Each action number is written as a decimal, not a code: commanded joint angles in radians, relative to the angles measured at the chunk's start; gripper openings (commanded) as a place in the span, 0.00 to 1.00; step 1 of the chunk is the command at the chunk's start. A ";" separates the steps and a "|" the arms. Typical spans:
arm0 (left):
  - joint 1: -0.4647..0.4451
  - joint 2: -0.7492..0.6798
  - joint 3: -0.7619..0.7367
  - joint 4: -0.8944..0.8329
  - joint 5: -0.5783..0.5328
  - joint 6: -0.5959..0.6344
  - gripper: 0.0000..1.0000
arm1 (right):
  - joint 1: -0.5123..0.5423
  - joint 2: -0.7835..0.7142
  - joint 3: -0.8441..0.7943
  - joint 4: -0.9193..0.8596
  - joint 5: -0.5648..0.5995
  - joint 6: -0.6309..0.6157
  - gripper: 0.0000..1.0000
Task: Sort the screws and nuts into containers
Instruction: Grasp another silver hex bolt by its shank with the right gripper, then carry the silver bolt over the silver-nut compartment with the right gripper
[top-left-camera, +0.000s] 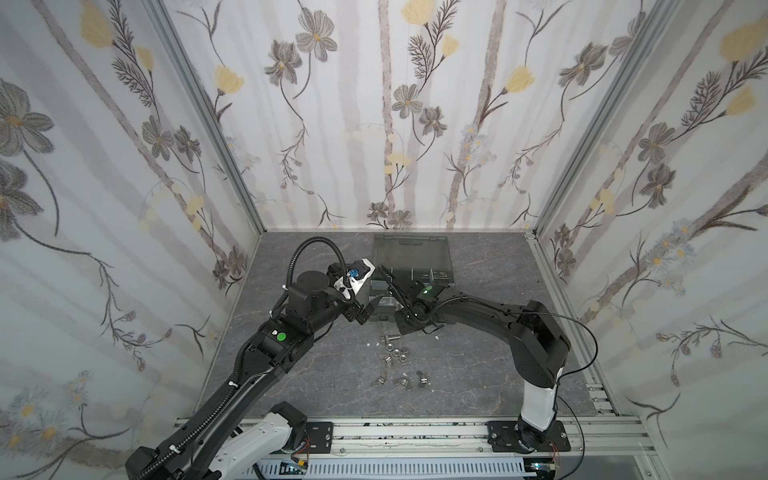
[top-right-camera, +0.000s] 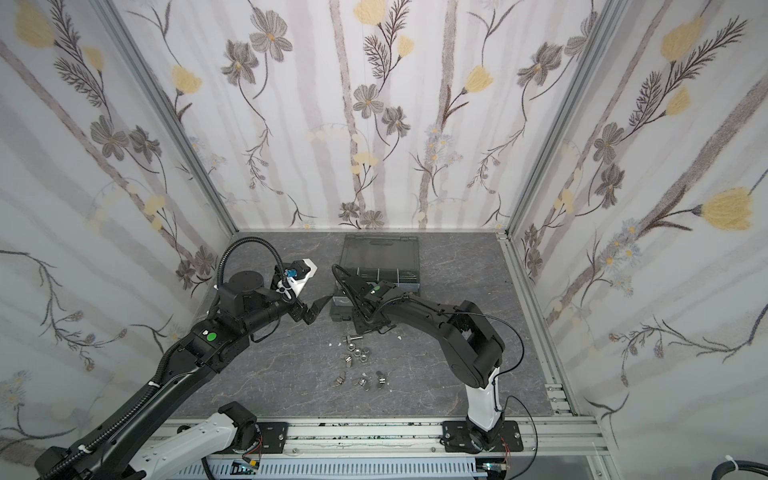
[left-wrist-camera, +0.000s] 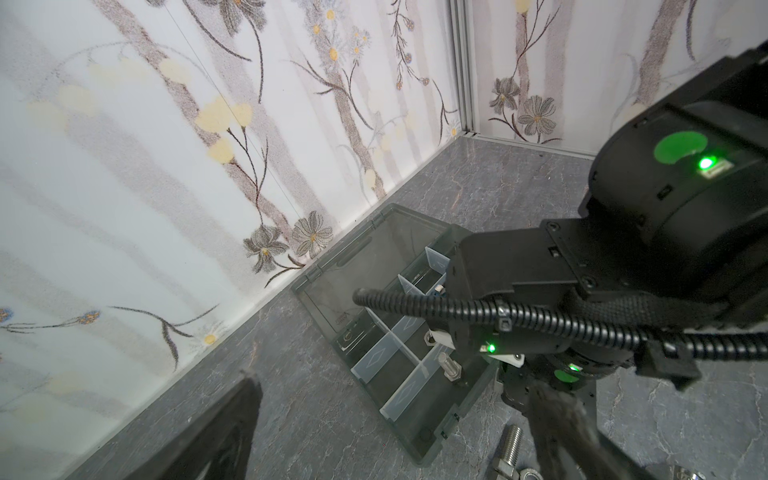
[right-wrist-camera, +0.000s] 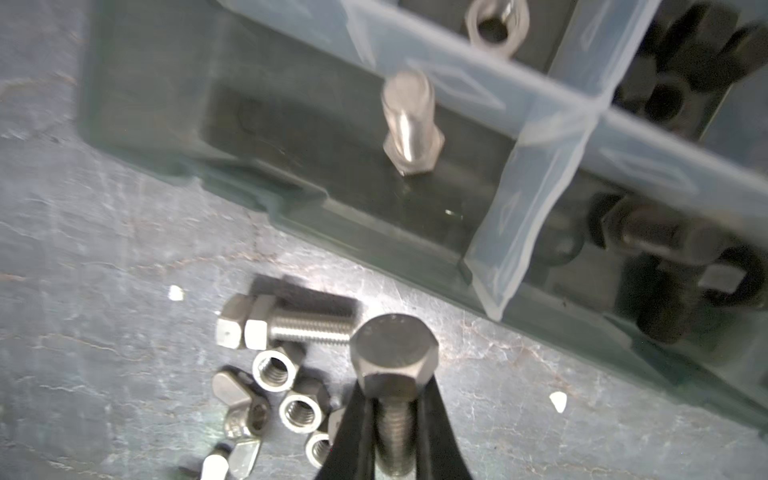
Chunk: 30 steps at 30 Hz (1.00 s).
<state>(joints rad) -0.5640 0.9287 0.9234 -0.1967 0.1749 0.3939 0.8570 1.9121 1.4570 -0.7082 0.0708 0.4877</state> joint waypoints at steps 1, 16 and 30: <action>0.000 -0.008 -0.007 0.038 -0.026 0.011 1.00 | -0.018 0.032 0.077 -0.027 0.034 -0.054 0.05; 0.001 -0.016 0.000 0.017 -0.041 0.014 1.00 | -0.062 0.241 0.333 -0.014 0.003 -0.143 0.07; 0.001 -0.018 0.005 0.005 -0.040 0.011 1.00 | -0.062 0.235 0.328 -0.017 0.001 -0.164 0.12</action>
<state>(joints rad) -0.5629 0.9142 0.9184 -0.1982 0.1345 0.3943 0.7937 2.1521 1.7859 -0.7040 0.0772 0.3382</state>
